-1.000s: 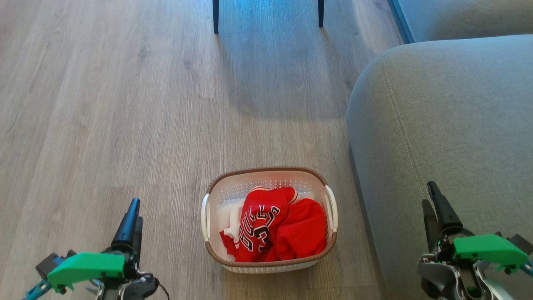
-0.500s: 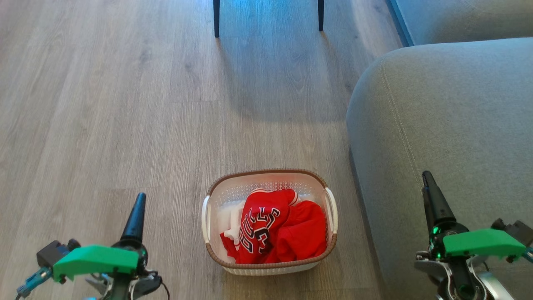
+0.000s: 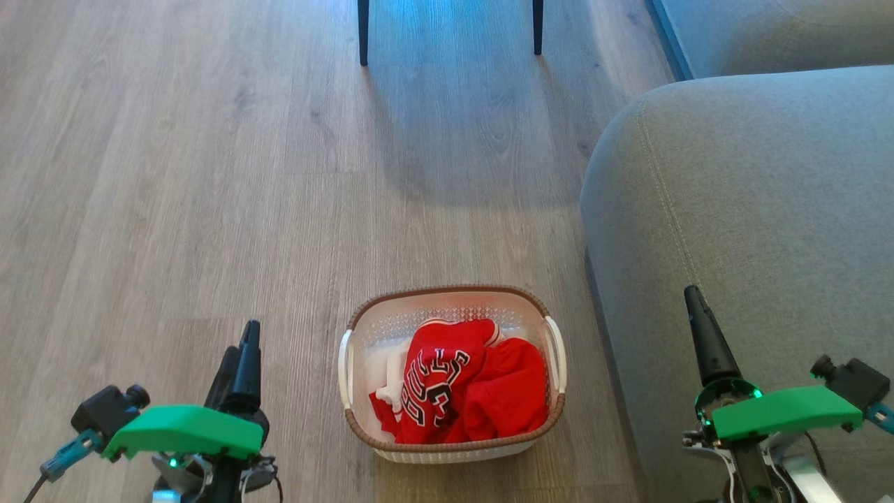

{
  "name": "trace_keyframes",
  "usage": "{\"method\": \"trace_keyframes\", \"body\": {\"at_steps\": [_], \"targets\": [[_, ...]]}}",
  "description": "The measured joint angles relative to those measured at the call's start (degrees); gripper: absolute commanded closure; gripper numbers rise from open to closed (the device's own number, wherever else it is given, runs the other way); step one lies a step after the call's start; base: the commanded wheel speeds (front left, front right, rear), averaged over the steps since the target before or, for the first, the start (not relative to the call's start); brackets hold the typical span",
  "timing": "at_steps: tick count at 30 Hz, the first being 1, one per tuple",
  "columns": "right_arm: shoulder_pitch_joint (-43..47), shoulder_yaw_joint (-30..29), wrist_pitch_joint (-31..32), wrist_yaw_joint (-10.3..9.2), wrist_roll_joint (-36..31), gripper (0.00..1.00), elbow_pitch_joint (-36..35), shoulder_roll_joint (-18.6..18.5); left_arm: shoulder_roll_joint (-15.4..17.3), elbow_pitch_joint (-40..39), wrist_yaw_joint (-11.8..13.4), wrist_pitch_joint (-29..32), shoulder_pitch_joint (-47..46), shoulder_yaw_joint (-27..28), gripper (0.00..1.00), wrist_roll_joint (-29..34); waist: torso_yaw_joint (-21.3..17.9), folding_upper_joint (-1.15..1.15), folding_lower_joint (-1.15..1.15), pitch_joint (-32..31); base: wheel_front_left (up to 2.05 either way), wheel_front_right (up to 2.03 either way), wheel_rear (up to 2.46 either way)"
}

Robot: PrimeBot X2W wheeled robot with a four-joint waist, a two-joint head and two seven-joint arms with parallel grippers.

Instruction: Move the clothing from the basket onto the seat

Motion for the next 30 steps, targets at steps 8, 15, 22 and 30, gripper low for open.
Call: {"method": "trace_keyframes", "body": {"at_steps": [8,15,22,30], "targets": [[0.01,-1.24,0.00,0.00,-8.57,0.00,-0.60,0.81,0.01,-0.87,0.51,-1.31,0.08,-0.11,0.00,6.94,0.03,0.00,0.00,-0.06,0.00,0.00,0.00],[0.04,-3.30,0.00,0.00,-15.05,0.00,-1.29,1.91,0.04,-1.02,1.01,-2.47,0.67,-0.08,0.00,12.43,0.04,0.00,0.00,-0.11,0.00,0.00,0.00],[0.33,-5.05,-0.01,0.00,-21.16,0.00,-1.34,2.50,0.07,-1.07,1.49,-3.49,1.44,-0.21,0.00,17.20,0.05,0.00,0.00,-0.35,0.00,0.00,0.00],[1.29,-7.50,-0.01,0.00,-28.67,0.00,-1.35,3.79,0.09,-1.09,2.08,-4.55,1.44,-0.68,0.00,22.43,0.13,0.00,0.00,-0.57,0.00,0.00,0.00]]}}
